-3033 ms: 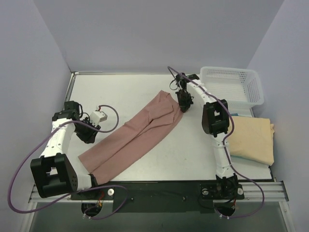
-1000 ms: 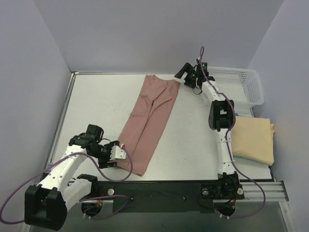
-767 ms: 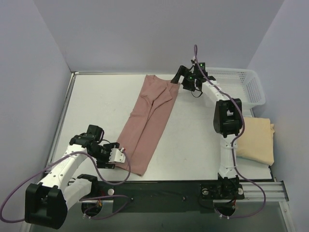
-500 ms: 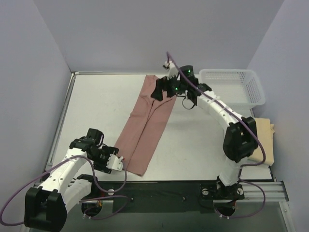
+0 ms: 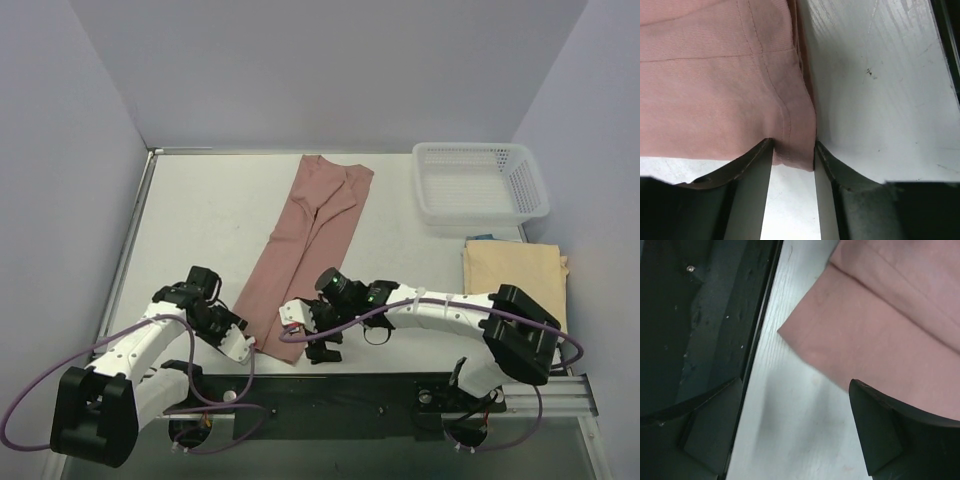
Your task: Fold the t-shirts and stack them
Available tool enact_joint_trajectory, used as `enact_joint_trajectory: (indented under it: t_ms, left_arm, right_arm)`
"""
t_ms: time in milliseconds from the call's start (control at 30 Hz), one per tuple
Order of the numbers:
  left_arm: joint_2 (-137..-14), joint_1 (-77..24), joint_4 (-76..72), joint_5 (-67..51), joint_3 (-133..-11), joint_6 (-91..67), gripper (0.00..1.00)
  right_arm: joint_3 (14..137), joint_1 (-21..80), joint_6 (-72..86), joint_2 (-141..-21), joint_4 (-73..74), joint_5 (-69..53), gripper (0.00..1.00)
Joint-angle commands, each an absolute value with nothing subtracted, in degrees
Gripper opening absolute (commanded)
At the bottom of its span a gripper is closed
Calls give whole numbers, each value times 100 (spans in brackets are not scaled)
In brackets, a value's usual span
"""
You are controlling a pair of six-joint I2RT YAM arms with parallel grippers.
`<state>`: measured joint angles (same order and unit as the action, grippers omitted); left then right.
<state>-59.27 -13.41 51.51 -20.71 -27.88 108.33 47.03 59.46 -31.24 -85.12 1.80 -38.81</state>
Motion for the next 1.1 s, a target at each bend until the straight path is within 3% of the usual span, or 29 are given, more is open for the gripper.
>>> enact_joint_trajectory:
  t_ms: [0,100,267,333,400,433,500,533,733,833,1067]
  left_arm:
    - [-5933,-1476,4957,-2013,-2593,11101,44]
    - [-5889,-1512,5018,-2021,-2584,10995,23]
    - [-5740,-1529,5063,-2065,-2566,10776,5]
    - [-5661,-1538,5089,-2127,-2575,10609,0]
    - [-5529,-1547,5246,-2206,-2601,10442,0]
    - [-5441,-1556,5421,-2267,-2619,10346,0]
    - [-5257,-1573,5685,-2355,-2698,10170,0]
    - [-5195,-1582,5704,-2373,-2768,10038,0]
    - [-5325,-1705,5055,-2830,-3725,8220,0]
    - [-6192,-1793,4922,-2839,-4786,7298,0]
    - [-7935,-1942,4799,-2497,-6731,6478,0]
  right_arm:
    - [4842,6432,-3683,-8937,-676,-3349,82]
    - [4966,6705,-3709,-9289,-843,-3217,79]
    - [5124,6908,-3964,-9957,-773,-3086,73]
    - [5124,6935,-3877,-10142,-879,-3076,64]
    - [5107,6943,-3789,-10169,-905,-3041,42]
    - [5054,6943,-3710,-10152,-923,-3015,25]
    - [4966,6952,-3657,-9994,-827,-2962,7]
    - [4940,6943,-3630,-9880,-722,-2927,2]
    - [4702,6506,-2516,-8983,-694,-2734,0]
    - [4807,5794,-1367,-8641,-747,-3109,0]
    - [5017,4248,-633,-8595,-1221,-3349,0]
